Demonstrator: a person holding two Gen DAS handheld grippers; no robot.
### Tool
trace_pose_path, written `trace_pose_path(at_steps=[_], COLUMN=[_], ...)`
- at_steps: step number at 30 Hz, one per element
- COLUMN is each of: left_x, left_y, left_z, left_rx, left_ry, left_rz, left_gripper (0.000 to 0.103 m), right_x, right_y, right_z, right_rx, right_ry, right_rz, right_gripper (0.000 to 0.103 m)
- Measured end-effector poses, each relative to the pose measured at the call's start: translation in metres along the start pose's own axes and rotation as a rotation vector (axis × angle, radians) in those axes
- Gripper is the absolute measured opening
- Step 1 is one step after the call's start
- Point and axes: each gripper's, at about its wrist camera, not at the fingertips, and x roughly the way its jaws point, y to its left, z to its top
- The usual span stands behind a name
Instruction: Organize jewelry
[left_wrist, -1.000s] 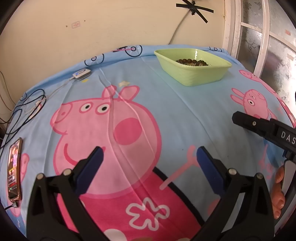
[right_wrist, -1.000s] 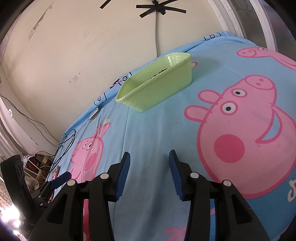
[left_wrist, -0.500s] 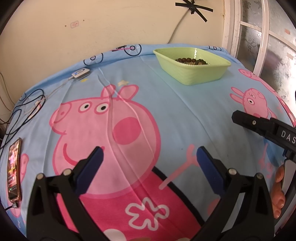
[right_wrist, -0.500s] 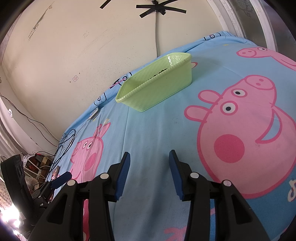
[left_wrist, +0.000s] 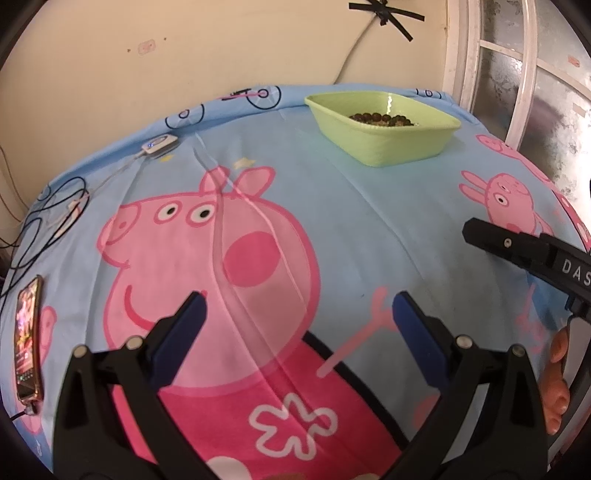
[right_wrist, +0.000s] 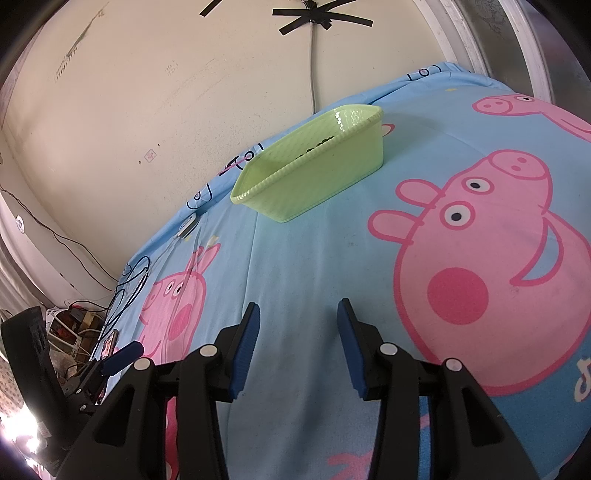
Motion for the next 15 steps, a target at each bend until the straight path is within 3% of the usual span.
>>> trace_pose_path(at_steps=[15], left_x=[0.0088], left_y=[0.0081], left_z=[0.0033], left_rx=[-0.018], left_ry=[0.046], left_rz=[-0.012], left_gripper=[0.097], right_x=[0.0005], right_y=[0.0036], right_z=[-0.0020], right_rx=[-0.021], right_ry=[-0.003], right_rz=[-0.029], right_gripper=[0.020])
